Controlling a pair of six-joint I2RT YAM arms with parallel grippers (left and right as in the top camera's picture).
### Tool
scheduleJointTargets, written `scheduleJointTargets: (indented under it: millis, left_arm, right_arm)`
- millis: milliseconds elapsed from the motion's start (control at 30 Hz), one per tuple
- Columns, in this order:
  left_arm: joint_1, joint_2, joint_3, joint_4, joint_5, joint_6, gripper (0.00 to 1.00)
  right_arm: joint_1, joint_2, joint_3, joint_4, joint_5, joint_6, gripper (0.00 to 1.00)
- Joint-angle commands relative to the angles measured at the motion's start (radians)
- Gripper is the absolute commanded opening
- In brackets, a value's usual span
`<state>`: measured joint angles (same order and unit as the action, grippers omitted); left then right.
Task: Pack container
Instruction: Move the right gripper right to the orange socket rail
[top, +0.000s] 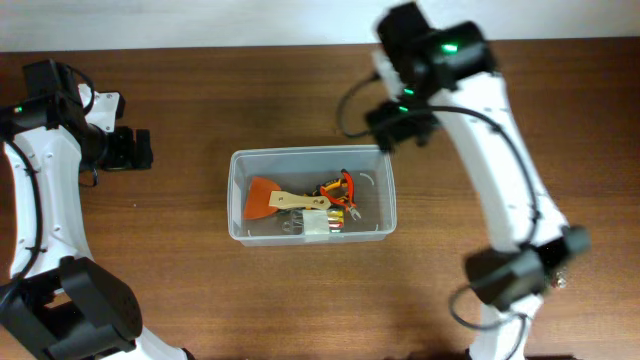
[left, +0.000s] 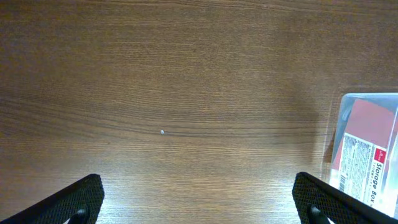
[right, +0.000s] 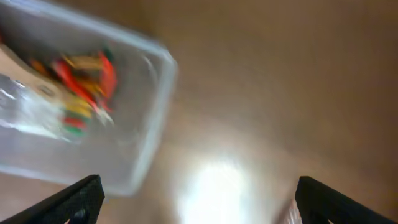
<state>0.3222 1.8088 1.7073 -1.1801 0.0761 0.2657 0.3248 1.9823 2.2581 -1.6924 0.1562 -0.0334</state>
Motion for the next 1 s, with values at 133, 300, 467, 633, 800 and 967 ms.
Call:
scheduleJointTargets:
  millis: [133,300,467,633,800,967]
  left_arm:
    - [0.008,0.009,-0.005,0.002,0.014,-0.010,0.99]
    - [0.008,0.009,-0.005,0.002,0.014,-0.010,0.99]
    - [0.008,0.009,-0.005,0.002,0.014,-0.010,0.99]
    - [0.008,0.009,-0.005,0.002,0.014,-0.010,0.99]
    - [0.008,0.009,-0.005,0.002,0.014,-0.010,0.99]
    - [0.008,0.009,-0.005,0.002,0.014,-0.010,0.99]
  right_arm:
    - [-0.212,-0.153,-0.283,-0.006,0.182,0.012,0.99]
    - [-0.338,-0.149,-0.283,-0.003,0.178,-0.021,0.99]
    - [-0.536,-0.147,-0.283,0.026,0.008,-0.234,0.99]
    - [-0.740,-0.145,-0.284,0.051,-0.315,-0.506,0.99]
    - [-0.904,-0.145,-0.285,0.060,-0.299,-0.513,0.99]
    - [-0.977,-0.145,-0.292,0.092,-0.283,-0.513,0.99]
